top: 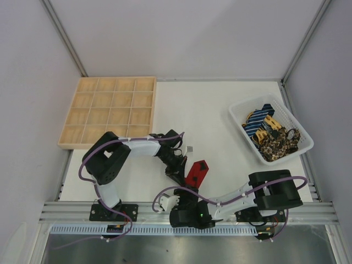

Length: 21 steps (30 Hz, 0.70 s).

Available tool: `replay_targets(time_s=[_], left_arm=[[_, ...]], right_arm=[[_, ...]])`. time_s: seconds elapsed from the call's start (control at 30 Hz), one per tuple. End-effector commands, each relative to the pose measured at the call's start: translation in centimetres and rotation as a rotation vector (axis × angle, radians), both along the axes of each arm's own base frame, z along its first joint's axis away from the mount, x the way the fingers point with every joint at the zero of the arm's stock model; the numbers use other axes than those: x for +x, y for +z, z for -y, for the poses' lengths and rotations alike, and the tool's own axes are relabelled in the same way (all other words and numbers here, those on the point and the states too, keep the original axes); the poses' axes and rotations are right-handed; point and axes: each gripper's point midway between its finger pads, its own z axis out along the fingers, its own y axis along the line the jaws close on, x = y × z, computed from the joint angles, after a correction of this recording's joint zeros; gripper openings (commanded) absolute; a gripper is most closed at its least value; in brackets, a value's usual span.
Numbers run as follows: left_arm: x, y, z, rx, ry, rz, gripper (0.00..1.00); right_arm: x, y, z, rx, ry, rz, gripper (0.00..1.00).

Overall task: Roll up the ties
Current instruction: Roll the tie

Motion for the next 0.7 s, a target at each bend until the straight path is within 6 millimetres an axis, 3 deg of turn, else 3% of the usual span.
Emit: replay_targets(time_s=[0.0, 0.33, 0.47, 0.53, 0.6, 0.67], left_arm=[[0.3, 1.0, 0.5, -0.031, -0.019, -0.009, 0.01], [0.3, 1.2, 0.5, -0.035, -0.025, -0.012, 0.00], [0.3, 1.3, 0.5, -0.037, -0.024, -0.010, 0.00], [0.4, 1.4, 0.6, -0.041, -0.026, -0.009, 0.00], [0.7, 1.6, 0.7, -0.051, -0.022, 0.002, 0.06], [1.0, 1.8, 0.7, -0.058, -0.016, 0.010, 0.25]], right_arm=[[-0.2, -0.6, -0.6, 0.016, -0.031, -0.029, 0.54], [0.1, -0.7, -0.8, 0.069, -0.089, -0.066, 0.31], [0.0, -0.5, -1.1, 0.099, -0.099, -0.105, 0.01], [-0.1, -0.3, -1.1, 0.116, -0.102, -0.113, 0.00], [-0.2, 0.0, -1.3, 0.133, -0.102, -0.124, 0.00], [-0.3, 0.5, -1.3, 0.172, -0.106, -0.151, 0.00]])
